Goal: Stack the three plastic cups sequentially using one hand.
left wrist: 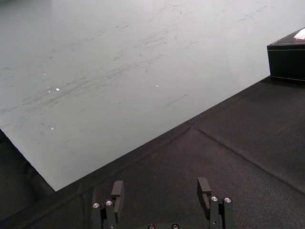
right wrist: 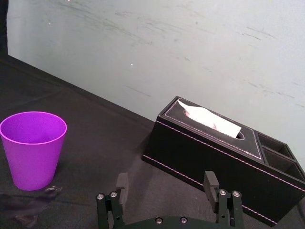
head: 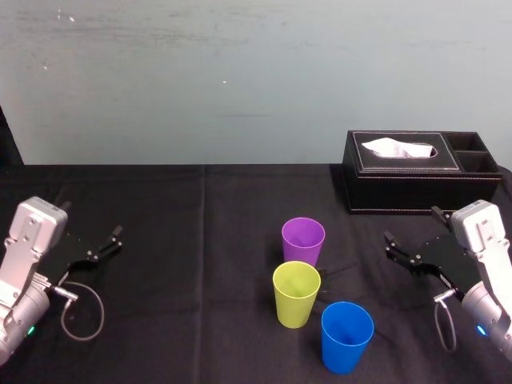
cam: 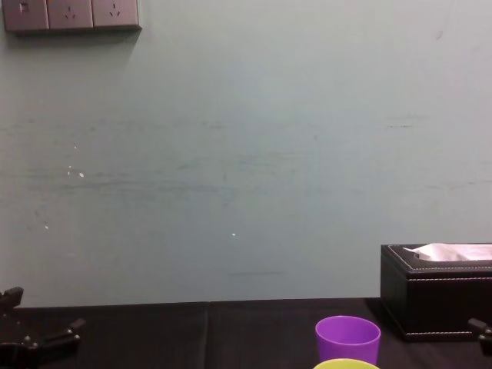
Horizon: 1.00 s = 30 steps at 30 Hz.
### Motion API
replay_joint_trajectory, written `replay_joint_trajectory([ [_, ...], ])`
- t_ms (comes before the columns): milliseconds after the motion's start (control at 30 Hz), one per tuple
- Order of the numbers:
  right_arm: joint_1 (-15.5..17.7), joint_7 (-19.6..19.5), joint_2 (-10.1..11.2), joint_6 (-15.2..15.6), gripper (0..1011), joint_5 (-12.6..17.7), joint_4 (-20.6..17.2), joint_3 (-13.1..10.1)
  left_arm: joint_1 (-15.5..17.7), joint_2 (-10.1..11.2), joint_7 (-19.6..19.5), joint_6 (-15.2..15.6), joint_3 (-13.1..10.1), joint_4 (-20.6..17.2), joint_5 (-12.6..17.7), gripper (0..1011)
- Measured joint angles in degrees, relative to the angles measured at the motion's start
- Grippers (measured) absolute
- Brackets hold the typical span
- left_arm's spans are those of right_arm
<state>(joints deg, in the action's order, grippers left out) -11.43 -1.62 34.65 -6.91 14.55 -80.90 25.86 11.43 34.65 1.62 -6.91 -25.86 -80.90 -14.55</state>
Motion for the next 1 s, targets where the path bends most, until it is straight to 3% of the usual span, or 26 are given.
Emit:
replay_joint_trajectory([
  [1000, 0.0, 0.0, 0.0, 0.0, 1003, 0.0, 0.0, 0.0, 0.0, 0.0, 0.0, 0.0, 0.0, 0.0, 0.0, 1000],
])
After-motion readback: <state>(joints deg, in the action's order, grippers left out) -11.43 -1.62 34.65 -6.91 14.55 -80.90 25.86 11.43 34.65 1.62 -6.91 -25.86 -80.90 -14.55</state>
